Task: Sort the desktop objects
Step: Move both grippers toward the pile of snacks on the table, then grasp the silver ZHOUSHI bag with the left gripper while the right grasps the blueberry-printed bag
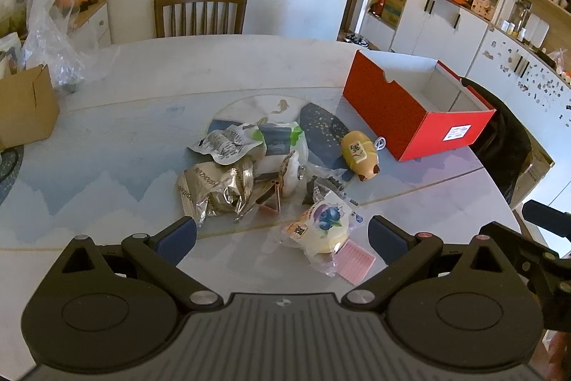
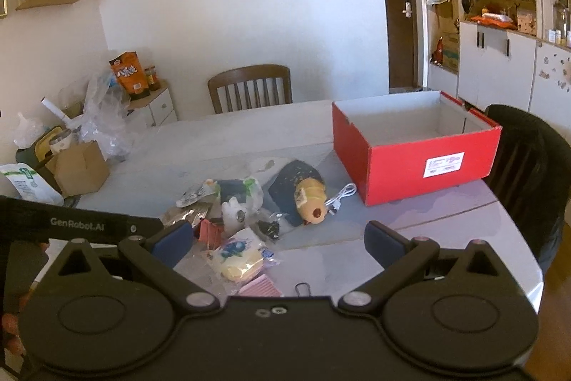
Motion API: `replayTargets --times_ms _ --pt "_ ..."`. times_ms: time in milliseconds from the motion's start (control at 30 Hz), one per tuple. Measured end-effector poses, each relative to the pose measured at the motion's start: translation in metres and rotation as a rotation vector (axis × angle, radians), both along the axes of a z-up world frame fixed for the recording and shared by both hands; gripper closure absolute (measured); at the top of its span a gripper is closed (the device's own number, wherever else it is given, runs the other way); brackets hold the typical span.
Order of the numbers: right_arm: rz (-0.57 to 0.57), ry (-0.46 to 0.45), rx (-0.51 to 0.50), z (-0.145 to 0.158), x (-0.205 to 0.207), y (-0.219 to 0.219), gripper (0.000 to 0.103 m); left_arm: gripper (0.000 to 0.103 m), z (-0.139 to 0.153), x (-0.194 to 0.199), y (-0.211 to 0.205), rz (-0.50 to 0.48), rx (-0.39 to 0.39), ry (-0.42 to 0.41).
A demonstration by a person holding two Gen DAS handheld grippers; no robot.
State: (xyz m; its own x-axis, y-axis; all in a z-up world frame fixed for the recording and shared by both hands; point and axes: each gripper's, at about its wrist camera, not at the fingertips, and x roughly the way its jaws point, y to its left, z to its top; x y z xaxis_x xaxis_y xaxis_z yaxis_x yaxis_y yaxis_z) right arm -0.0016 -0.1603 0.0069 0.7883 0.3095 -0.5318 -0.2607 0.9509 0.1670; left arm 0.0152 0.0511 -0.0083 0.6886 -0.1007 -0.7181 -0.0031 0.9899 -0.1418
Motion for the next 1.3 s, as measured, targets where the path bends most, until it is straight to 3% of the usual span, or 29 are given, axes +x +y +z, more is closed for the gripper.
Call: replayTargets --times_ms 667,1000,1300 --pt "0.082 0.069 -0.032 -0.022 0.028 0.038 0.001 0.000 -0.015 0.031 0.034 -0.003 0.035 -0.017" --pt "0.135 0.119 -0.086 -0.056 0.052 0.065 0.005 0.000 -0.061 0.064 0.053 -0.077 0.118 -0.023" --pt "0.122 0.167 -0.118 -0.080 0.073 0.081 0.008 0.001 -0.082 0.099 0.068 -0.063 0.083 0.039"
